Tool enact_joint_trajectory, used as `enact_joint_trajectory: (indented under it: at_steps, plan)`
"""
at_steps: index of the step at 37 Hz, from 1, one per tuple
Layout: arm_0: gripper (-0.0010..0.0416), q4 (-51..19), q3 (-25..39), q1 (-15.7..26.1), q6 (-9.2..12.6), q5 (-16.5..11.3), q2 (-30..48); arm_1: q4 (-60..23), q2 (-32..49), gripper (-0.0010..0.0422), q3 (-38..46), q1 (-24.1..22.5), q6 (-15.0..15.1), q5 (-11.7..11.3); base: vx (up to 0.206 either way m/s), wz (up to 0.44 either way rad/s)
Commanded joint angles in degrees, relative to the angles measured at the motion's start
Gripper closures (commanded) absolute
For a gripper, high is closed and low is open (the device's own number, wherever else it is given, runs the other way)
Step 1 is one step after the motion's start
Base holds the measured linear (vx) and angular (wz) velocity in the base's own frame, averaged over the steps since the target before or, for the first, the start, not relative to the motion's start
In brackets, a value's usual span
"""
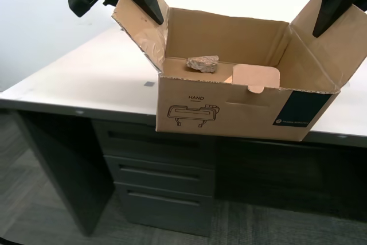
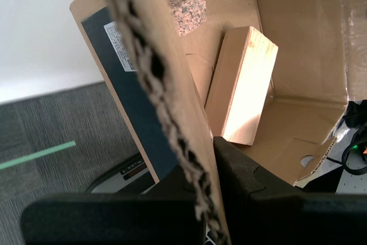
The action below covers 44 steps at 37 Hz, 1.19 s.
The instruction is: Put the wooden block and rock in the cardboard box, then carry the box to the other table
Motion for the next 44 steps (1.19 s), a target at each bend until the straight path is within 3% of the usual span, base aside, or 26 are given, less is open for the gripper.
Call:
enact_joint_trajectory:
  at_steps: [1,8,18,22,33,40,44]
  plan:
    - [0.0407,0.4,0.0,0.0,-0.3,-0.3,-0.1,0.2,-0.1,0.0413,0.1,-0.1,0.3,0.4,-0.053,0.261]
    - [0.0407,0.1,0.0,0.1,1.0,-0.4,-0.1,-0.3,-0.1,0.0413,0.1,-0.1,0.4,0.4,-0.055,0.267]
    - [0.0407,0.6,0.0,0.2,5.2,-0.4,-0.1,0.0,-0.1,0.0413,0.1,-0.1,7.3,0.4,-0.052,0.262]
    - [0.0407,0.6,0.0,0.2,6.0,-0.3,-0.1,-0.3,-0.1,0.0413,0.1,-0.1,7.4,0.5,-0.049,0.251]
    - [0.0407,0.5,0.0,0.2,5.2,-0.3,-0.1,-0.2,-0.1,0.0413,0.1,-0.1,8.5,0.9,-0.048,0.253]
    - [0.0407,0.3,0.0,0.2,1.7,-0.4,-0.1,-0.2,-0.1,0.0413,0.1,-0.5,7.3,0.8,-0.049,0.264]
    - [0.0407,0.2,0.0,0.2,-0.2,-3.2,-0.1,-0.2,-0.1,0.0413,0.1,-0.5,7.1,0.8,-0.048,0.270]
